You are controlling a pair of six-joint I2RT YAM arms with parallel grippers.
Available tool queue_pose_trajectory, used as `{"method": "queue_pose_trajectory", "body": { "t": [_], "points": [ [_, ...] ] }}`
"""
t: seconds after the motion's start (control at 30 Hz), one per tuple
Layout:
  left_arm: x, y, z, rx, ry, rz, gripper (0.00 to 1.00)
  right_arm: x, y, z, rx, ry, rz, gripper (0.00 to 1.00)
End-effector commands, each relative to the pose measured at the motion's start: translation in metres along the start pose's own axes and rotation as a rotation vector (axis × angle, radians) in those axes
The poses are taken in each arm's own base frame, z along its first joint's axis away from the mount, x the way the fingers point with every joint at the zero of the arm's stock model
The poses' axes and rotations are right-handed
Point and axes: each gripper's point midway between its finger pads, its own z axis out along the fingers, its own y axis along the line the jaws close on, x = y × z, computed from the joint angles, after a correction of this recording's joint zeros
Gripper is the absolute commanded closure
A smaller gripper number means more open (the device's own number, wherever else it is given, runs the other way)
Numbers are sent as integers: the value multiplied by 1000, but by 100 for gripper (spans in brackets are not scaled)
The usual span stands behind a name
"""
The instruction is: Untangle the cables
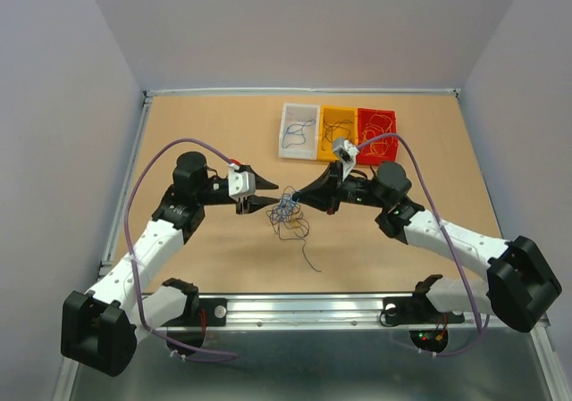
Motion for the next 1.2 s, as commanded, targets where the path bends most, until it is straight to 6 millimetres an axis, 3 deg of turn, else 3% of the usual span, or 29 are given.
{"method": "queue_pose_trajectory", "body": {
  "t": [0.0, 0.37, 0.53, 0.63, 0.77, 0.93, 0.97, 1.03, 1.07, 1.17],
  "points": [
    [-17, 2, 9, 19, -15, 59, 55, -28, 14, 9, -61, -49, -51, 100],
    [-10, 7, 27, -4, 22, 52, 64, -30, 17, 9, -74, -57, -53, 99],
    [-9, 23, 29, -96, 38, 27, 100, -31, 13, 9, -48, -70, -52, 99],
    [-12, 43, 20, -240, 33, 37, 100, -35, -2, 5, 50, -110, -53, 99],
    [-13, 72, -1, -436, 34, -7, 100, -37, -39, -3, 273, -121, -46, 99],
    [-10, 108, -33, -618, 28, -76, 100, -48, -109, -42, 734, -209, -7, 99],
    [-8, 116, -43, -668, 32, -84, 100, -51, -129, -65, 901, -248, 3, 99],
    [-7, 131, -59, -775, 26, -109, 100, -50, -142, -90, 1049, -288, 31, 100],
    [-7, 139, -69, -827, 21, -117, 100, -54, -147, -111, 1155, -342, 32, 100],
    [-3, 155, -93, -947, 17, -156, 100, -59, -145, -150, 1299, -414, 19, 99]
  ]
}}
